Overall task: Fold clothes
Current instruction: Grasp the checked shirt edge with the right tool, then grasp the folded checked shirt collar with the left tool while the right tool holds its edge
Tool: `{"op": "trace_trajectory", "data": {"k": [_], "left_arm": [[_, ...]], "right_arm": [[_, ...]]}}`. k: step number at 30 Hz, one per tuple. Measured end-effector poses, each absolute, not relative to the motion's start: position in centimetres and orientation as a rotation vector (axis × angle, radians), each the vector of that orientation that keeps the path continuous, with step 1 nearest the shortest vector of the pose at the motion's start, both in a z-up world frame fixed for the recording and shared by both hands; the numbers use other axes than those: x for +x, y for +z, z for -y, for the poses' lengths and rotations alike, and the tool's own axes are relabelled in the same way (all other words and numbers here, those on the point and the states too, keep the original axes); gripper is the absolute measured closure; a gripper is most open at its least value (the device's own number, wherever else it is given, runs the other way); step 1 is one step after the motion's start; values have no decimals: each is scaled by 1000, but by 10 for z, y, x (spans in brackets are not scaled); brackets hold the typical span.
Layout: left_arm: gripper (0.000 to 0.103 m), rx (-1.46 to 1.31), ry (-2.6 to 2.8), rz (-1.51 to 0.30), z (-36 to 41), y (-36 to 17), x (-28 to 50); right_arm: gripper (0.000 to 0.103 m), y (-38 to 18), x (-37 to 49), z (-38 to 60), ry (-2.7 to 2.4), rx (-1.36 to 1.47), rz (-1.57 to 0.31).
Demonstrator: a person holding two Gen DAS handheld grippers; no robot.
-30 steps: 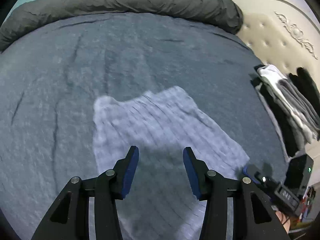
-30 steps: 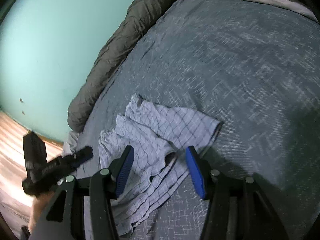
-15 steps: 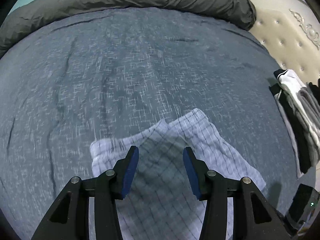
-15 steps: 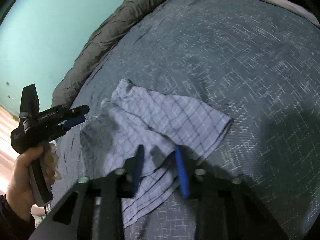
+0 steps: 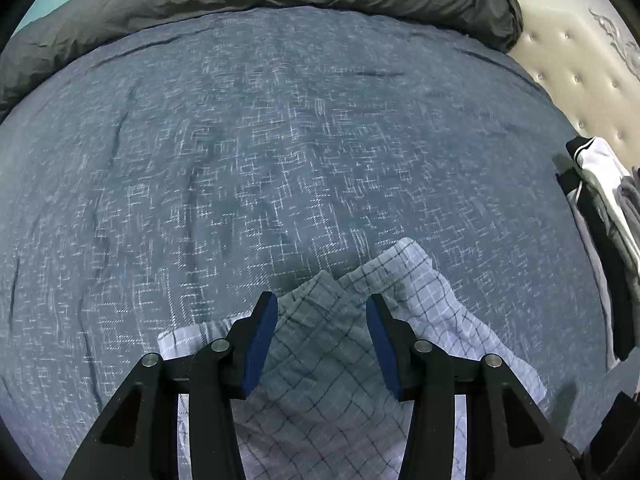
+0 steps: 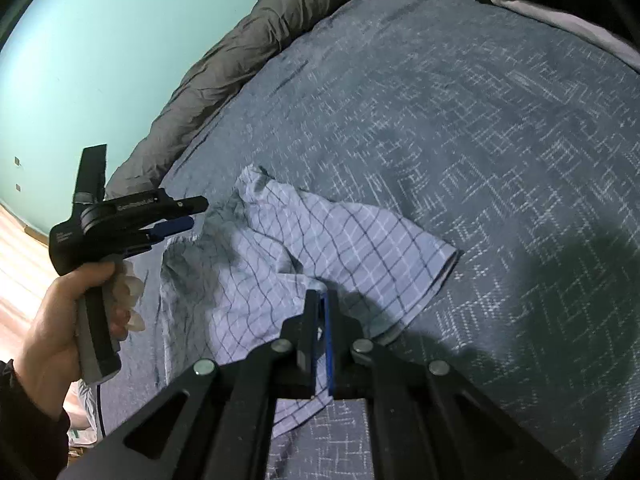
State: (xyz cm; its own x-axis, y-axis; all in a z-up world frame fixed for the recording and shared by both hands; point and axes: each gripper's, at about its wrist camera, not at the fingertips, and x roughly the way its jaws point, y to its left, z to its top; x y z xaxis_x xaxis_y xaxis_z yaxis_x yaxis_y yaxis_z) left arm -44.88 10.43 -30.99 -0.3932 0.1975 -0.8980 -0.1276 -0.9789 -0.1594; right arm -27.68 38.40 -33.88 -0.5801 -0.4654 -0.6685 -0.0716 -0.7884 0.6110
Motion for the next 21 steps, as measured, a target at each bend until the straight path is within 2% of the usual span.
{"op": "trace_trajectory", "data": {"k": [2, 4, 6, 12, 21], "left_arm": [[53, -1610, 2467, 94, -105, -312, -452], [58, -1617, 2462, 92, -107, -314, -455], [74, -1634, 2447, 89, -109, -319, -457], [93, -1621, 2443, 92, -111, -322, -459], [95, -1480, 2471, 22, -138, -282, -457]], "right_arm": [[101, -338, -275, -386, -2445, 1289, 893], [101, -339, -276, -384, -2438, 1286, 903], [101, -338, -275, -384, -2433, 1282, 913], [101, -337, -273, -385, -2423, 1278, 922], [101, -326, -265, -397, -2428, 1234, 944]]}}
